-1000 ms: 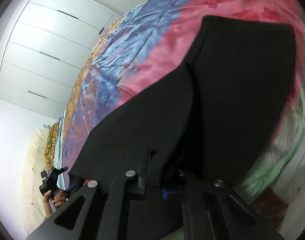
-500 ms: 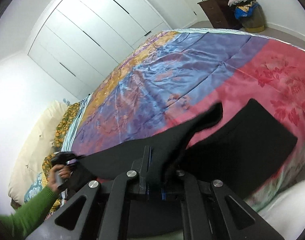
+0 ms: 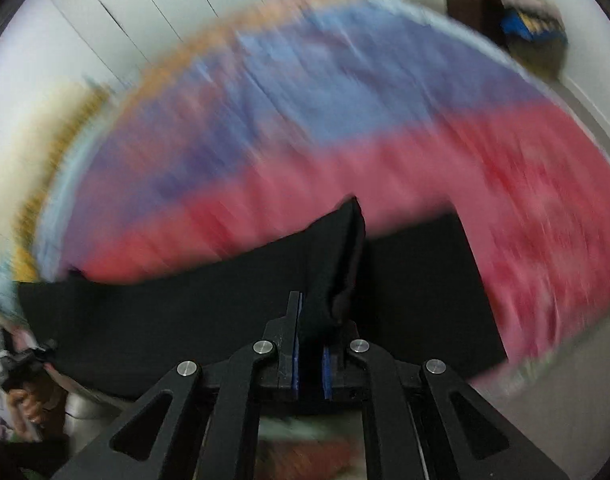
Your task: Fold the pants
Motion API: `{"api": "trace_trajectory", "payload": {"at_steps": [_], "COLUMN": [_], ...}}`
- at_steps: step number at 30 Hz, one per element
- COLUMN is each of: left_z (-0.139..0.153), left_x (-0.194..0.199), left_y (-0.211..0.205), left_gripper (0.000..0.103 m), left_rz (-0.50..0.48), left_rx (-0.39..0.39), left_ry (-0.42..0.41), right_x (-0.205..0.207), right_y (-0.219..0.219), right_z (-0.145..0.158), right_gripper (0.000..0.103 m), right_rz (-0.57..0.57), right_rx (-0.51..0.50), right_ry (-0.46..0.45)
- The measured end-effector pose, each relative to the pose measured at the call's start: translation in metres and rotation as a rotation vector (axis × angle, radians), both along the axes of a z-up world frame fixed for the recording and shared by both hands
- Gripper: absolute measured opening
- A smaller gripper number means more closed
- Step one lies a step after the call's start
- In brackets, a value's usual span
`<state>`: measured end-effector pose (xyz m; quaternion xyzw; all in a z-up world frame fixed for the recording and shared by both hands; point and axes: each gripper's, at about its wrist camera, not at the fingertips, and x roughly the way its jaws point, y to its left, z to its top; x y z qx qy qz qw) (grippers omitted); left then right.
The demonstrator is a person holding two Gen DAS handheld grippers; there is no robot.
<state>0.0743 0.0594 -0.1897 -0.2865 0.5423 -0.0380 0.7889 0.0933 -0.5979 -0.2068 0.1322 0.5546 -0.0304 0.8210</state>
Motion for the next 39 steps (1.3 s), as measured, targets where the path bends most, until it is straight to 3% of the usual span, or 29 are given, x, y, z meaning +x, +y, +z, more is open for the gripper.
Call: {"api": "trace_trajectory", "payload": {"at_steps": [2,5,19,30,36,39], "left_z": [0.003,0.010,0.002,0.001,0.002,0.002], "left_x": [0.000,0.000,0.011,0.005,0.006,0.008], "left_y": [-0.013,-0.029,-0.065,-0.072,-0.081,-0.086], "left_gripper": [0.008,0.008,0.009,0.007,0.007,0.008], "left_rz": [-0.036,-0.091,-0.181,-0.208,-0.236,-0.252], "left_rx": [-0.004,0.048,0.114,0.195,0.296,0.330], "left_ry": [-0.004,-0.023,-0.020,-0.034,-0.018,-0.013], "right_x": [-0.002,-0.003,-0.022,-0.018,-0.018,-0.018], "right_y": [-0.005,-0.011,-0.045,-0.043,-0.042,-0.040], "right_z": [-0.008,0.001,0.002,-0.006,-0.007,-0.007], "right_gripper": [0.008,0.008,0.008,0.008,0.009,0.015], "right_rz": [-0.019,-0.046,-0.208,-0.217,-0.209,-0.213], "right_rx": [-0.021,-0.040,-0.079,-0.093,-0.111,-0.106], "right_ry": [0.021,-0.016,-0.009,0.013,0.023,0.019]}}
